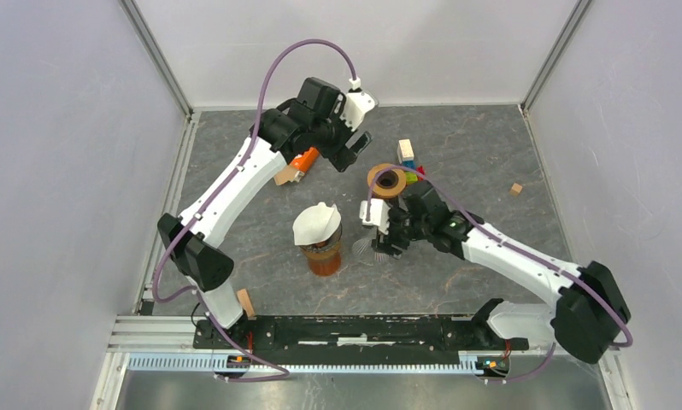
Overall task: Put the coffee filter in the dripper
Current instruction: Pick up the coffee dripper from the center of the board.
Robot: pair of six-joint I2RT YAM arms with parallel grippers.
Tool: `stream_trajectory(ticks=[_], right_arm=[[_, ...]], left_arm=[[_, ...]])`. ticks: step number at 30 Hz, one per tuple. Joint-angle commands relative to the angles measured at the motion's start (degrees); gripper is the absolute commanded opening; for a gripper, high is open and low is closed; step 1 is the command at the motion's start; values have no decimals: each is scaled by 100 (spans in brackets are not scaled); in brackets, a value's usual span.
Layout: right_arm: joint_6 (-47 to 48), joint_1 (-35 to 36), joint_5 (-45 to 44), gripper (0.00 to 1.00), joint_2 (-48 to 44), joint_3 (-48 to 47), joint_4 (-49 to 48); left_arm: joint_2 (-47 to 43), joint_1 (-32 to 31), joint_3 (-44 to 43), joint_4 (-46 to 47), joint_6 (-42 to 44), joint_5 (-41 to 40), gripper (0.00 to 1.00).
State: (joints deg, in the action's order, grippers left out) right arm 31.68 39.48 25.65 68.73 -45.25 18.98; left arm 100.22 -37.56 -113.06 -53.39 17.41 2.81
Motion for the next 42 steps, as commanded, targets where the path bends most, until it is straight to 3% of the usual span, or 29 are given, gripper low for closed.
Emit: stream_trajectory(ticks=[1, 16, 27, 34, 42], right_arm=[[-262, 319, -800, 72, 388, -40, -490], [-461, 458, -1499, 41, 992, 66, -852], [-381, 405, -1507, 0, 519, -164, -387], [-233, 164, -1101, 0, 104, -1286, 963], [-330, -617, -998, 0, 102, -2812, 1704]], left_arm=[[-467, 62, 448, 485, -202, 136, 94], [-840, 125, 999, 789, -43, 115, 94], [-1095, 133, 1230, 974, -6, 176, 94], [-1208, 252, 1313, 1003, -1, 260, 92], [-1234, 284, 1401, 1149, -476, 1159, 85]])
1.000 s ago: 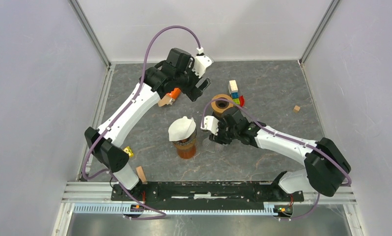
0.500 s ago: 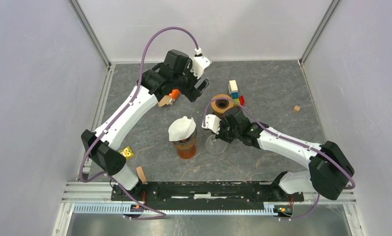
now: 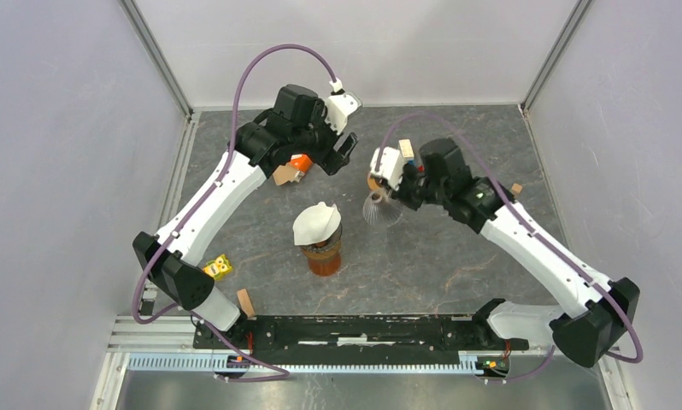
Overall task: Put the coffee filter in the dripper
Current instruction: Pick up the coffee dripper from the center of the board.
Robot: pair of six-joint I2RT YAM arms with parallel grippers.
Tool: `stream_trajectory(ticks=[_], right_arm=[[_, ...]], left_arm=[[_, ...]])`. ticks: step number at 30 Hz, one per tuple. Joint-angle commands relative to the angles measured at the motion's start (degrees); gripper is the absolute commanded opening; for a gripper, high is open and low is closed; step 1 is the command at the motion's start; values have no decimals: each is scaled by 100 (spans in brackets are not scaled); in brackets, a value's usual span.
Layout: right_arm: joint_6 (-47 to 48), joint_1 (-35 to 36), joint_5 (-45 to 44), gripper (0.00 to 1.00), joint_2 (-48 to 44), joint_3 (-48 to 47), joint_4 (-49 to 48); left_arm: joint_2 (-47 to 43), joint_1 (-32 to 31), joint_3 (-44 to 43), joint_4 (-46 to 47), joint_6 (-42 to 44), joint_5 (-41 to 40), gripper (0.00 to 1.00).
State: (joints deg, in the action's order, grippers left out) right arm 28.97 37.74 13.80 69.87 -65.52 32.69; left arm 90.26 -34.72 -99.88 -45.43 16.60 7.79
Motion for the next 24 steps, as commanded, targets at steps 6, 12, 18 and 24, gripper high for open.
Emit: stream_trajectory(ticks=[6, 12, 18, 24], right_arm=[[-504, -1255, 793, 0, 805, -1828, 728], [-867, -1666, 1190, 0, 1529, -2302, 902], [-1063, -1828, 1526, 0, 2014, -2620, 1112], [-1129, -1876, 1534, 0, 2295, -2847, 1321]], left_arm=[[-102, -8, 103, 625, -763, 831, 87], [-3, -9, 232, 1265, -1311, 836, 88], [210, -9, 319, 1697, -1852, 962, 89], [308, -38, 604, 2155, -2134, 1132, 85]])
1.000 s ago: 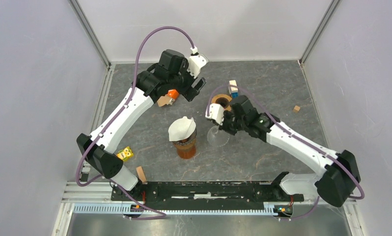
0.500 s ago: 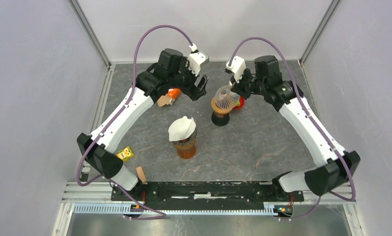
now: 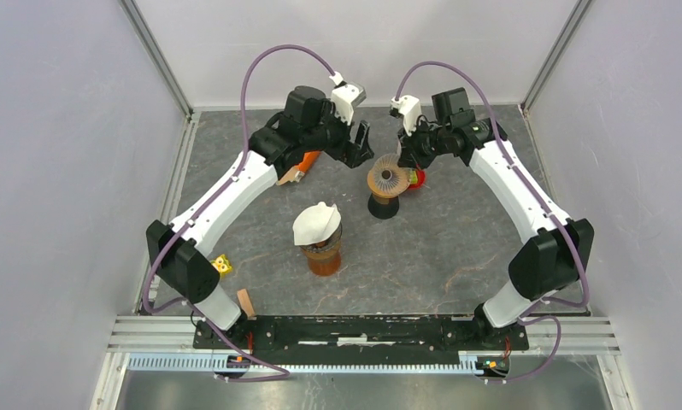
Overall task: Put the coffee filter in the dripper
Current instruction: Pick up the coffee dripper from the center of the board, then place the coffee dripper in the dripper holder.
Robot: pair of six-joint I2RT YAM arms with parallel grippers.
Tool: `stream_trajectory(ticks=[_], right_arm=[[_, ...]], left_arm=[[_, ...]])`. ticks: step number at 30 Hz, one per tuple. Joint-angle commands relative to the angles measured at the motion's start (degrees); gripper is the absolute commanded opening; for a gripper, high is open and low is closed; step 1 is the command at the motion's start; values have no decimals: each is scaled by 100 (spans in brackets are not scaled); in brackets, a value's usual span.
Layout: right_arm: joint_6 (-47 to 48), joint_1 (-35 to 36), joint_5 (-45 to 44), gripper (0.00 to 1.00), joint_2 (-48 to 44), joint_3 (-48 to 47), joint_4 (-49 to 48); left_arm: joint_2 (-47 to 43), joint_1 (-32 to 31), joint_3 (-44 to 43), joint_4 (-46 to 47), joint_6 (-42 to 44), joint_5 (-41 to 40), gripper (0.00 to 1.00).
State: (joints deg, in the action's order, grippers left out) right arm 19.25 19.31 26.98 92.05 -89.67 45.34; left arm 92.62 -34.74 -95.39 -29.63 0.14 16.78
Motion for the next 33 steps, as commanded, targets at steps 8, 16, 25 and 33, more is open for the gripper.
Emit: stream_trajectory(ticks=[8, 16, 25, 33], right_arm=[[-158, -43, 125, 1, 319, -593, 252], [-134, -45, 47, 1, 366, -653, 280], [-52, -51, 2, 4, 395, -664, 341], [-26, -53, -17, 7, 281, -514, 205]], left_arm=[[226, -245, 436, 808, -389, 172, 78], [595, -382, 175, 796, -261, 159, 69], [925, -464, 33, 721, -210, 216, 56], [1045, -498, -43, 691, -228, 249, 35]])
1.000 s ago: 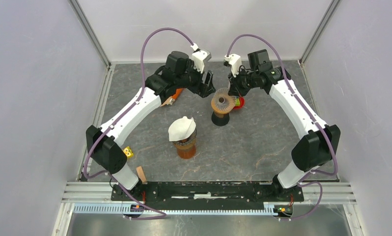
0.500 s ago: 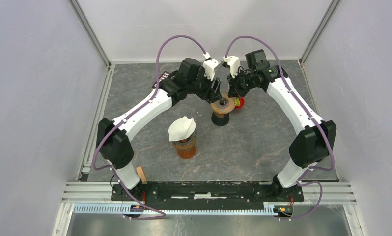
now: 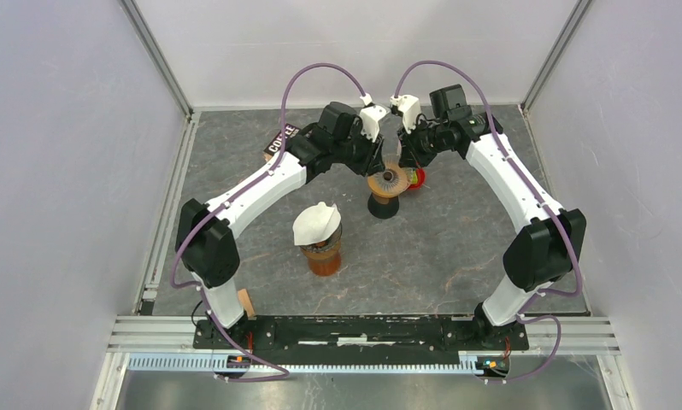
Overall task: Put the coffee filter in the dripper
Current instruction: Place the coffee dripper in the dripper holder.
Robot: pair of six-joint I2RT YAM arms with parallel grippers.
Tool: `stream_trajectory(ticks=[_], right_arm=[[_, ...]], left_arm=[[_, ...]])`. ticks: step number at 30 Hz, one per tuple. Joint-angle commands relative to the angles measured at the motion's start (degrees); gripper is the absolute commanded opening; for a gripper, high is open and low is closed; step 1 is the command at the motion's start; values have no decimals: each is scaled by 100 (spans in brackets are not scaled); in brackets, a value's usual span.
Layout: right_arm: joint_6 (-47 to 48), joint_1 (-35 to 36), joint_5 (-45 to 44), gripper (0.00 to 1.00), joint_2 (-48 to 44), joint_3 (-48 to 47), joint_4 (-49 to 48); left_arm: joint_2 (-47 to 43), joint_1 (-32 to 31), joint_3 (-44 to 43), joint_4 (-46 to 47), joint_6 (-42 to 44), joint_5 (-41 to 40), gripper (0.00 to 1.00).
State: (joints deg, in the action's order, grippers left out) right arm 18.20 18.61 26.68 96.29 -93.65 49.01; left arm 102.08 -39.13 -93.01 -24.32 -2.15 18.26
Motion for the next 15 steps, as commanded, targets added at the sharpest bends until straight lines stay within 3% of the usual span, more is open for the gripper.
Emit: stream_trajectory(ticks=[1, 9, 15], right_arm=[[79, 15, 22, 7, -143, -109, -156], [130, 15, 97, 15, -245, -16, -238], [196, -6, 24, 27, -542, 140, -429]], left_arm=[[110, -59, -275, 164, -2, 78, 33], [119, -59, -373, 16, -132, -4, 2], [121, -59, -508, -223, -265, -42, 2]])
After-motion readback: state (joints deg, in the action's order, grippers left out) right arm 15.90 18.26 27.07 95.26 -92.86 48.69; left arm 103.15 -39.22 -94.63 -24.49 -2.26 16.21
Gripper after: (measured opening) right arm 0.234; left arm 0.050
